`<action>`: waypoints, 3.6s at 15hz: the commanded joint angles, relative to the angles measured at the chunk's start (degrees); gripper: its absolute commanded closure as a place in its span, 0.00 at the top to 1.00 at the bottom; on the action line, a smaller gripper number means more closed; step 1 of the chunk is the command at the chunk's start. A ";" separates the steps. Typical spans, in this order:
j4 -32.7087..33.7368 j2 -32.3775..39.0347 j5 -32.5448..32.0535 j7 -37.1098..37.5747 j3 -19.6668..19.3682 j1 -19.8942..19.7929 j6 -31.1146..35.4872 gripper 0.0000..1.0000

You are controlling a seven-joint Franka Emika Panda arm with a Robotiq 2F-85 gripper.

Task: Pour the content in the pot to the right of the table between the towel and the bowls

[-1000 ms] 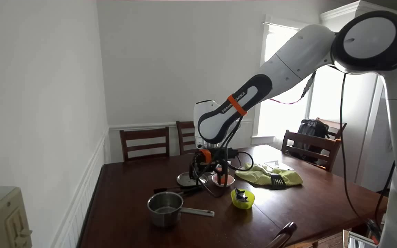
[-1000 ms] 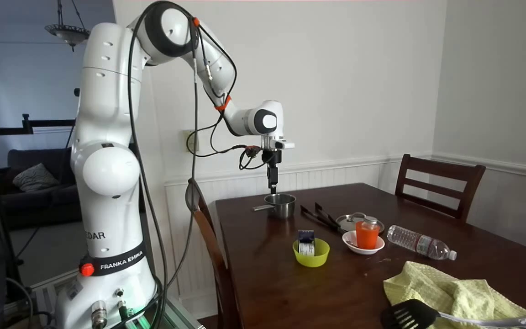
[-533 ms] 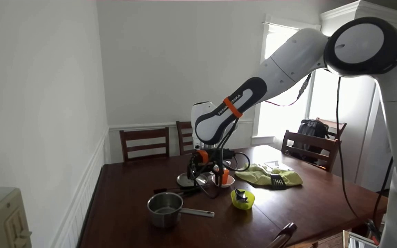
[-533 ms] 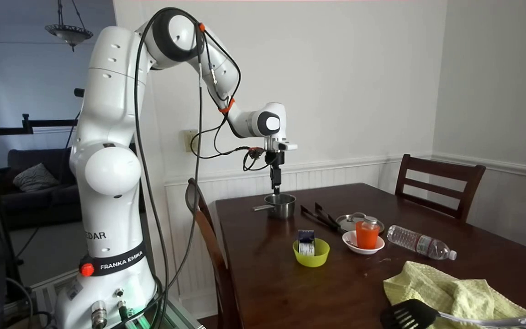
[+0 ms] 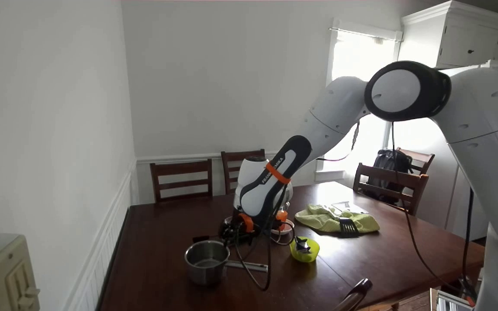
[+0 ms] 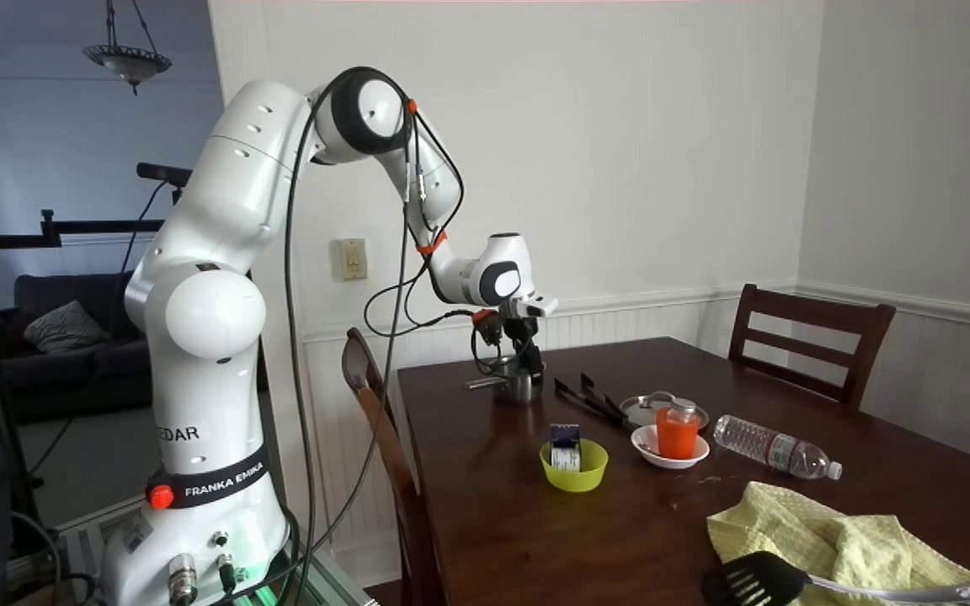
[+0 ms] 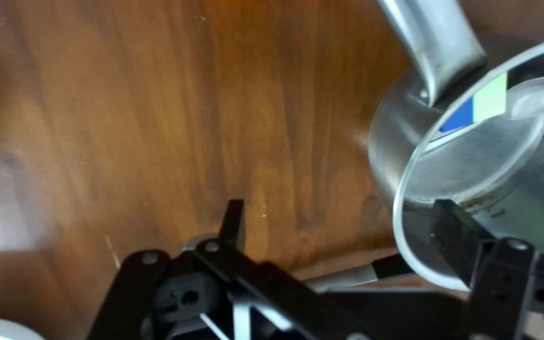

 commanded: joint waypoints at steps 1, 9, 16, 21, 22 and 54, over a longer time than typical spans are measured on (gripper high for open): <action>6.10 7.02 7.34 -12.03 4.02 -2.37 6.52 1.00; 16.00 12.82 16.37 -24.82 10.84 -6.47 -9.96 0.50; 18.23 12.16 15.82 -22.90 6.17 -3.92 -17.92 0.03; 18.01 11.14 15.33 -22.42 4.73 -2.45 -17.11 0.01; 17.51 10.12 14.87 -22.03 4.13 -1.94 -16.88 0.00; 11.34 -18.86 -41.86 32.13 -16.95 0.45 -69.83 0.01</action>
